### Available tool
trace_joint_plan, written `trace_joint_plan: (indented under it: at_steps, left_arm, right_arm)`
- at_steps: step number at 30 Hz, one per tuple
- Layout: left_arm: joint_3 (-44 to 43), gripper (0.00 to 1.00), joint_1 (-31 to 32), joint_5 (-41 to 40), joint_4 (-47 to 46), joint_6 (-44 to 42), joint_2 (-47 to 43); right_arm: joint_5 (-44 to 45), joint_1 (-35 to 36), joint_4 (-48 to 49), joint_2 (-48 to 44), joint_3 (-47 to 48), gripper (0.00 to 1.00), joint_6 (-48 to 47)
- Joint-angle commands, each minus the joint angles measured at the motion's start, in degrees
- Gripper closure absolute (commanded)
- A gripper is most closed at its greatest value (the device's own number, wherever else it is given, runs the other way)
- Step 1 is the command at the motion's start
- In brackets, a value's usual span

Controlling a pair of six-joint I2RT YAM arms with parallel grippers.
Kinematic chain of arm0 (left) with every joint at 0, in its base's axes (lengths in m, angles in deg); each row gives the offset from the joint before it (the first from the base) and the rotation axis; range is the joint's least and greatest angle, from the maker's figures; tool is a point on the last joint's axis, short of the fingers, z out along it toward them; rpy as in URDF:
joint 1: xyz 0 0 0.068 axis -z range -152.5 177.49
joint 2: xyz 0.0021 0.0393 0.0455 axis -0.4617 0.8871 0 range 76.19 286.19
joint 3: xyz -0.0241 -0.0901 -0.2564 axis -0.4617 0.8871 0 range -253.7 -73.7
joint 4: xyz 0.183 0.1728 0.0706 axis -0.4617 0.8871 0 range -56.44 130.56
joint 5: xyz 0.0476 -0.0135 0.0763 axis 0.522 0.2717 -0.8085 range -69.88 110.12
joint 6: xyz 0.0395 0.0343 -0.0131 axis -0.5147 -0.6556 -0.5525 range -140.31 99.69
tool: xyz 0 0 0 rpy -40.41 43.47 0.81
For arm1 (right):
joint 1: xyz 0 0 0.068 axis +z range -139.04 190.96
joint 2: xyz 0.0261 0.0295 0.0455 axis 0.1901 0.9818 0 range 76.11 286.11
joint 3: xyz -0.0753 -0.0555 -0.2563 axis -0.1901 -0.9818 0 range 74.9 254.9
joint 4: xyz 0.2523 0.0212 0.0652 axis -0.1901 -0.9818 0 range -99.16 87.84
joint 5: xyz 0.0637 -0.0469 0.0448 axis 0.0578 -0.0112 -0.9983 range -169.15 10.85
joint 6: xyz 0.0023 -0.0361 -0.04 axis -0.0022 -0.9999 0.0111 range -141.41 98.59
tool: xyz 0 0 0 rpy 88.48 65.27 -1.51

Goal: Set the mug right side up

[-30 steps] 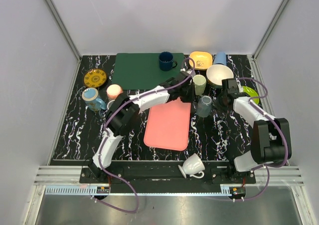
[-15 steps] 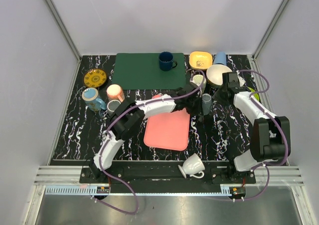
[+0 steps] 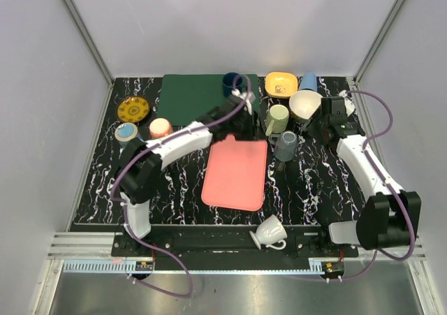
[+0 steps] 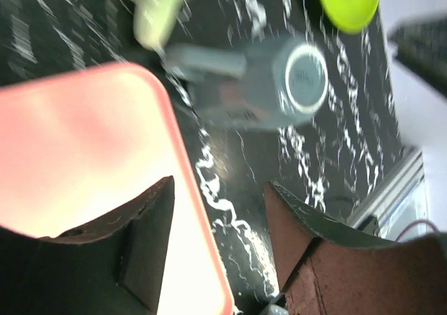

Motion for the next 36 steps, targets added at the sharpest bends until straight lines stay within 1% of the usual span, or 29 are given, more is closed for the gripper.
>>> trace_joint_plan:
  at_steps: [1,2,4,6,7,10,13,14,19,22,27,36]
  left_arm:
    - [-3.1,0.44,-4.9,-1.0,-0.3,-4.1,-2.4]
    - [-4.1,0.45,-5.6,0.0,-0.2,-4.2,-1.5]
    - [-7.2,0.51,-5.9,0.6,0.0,-4.0,1.5]
    - [-9.4,0.54,-5.6,1.7,0.0,-3.3,3.6]
    - [-11.4,0.57,-5.5,1.7,0.0,-3.1,5.6]
    - [-15.4,0.62,-5.0,0.1,1.5,-2.9,8.9]
    - [-17.8,0.69,-4.8,1.5,1.8,-2.1,10.9]
    - [-18.3,0.71,-3.9,1.5,1.7,-2.3,11.3]
    - [-21.3,0.72,-1.4,0.9,2.4,-2.9,14.7]
    - [-23.1,0.72,-0.6,2.5,2.4,-2.3,16.7]
    - [-24.3,0.72,1.6,3.7,2.4,-3.3,17.7]
    - [-22.0,0.73,4.1,6.0,1.4,-2.8,17.6]
  right_arm:
    - [-1.7,-0.2,-0.7,-4.8,-0.3,0.46,0.4]
    - [-2.2,-0.1,-0.1,-5.3,-1.4,0.47,0.8]
    - [-3.0,-0.1,0.8,-6.0,-4.2,0.56,1.9]
    - [-3.3,-0.2,1.5,-6.0,-6.9,0.61,2.4]
    - [-3.5,-0.1,1.5,-5.8,-7.7,0.69,2.8]
    - [-4.6,-0.1,3.4,-5.0,-10.7,0.81,3.5]
    - [-6.2,-0.2,6.2,-2.9,-12.7,0.88,4.6]
    - [-6.9,-0.2,7.6,-2.1,-12.9,0.89,4.9]
    - [-8.7,-0.2,9.6,2.7,-11.8,0.89,5.3]
    - [-8.5,-0.1,9.8,4.9,-10.2,0.87,4.7]
    - [-7.7,0.0,9.5,6.8,-8.7,0.8,4.0]
    - [-4.1,-0.6,8.0,6.6,-6.7,0.73,2.7]
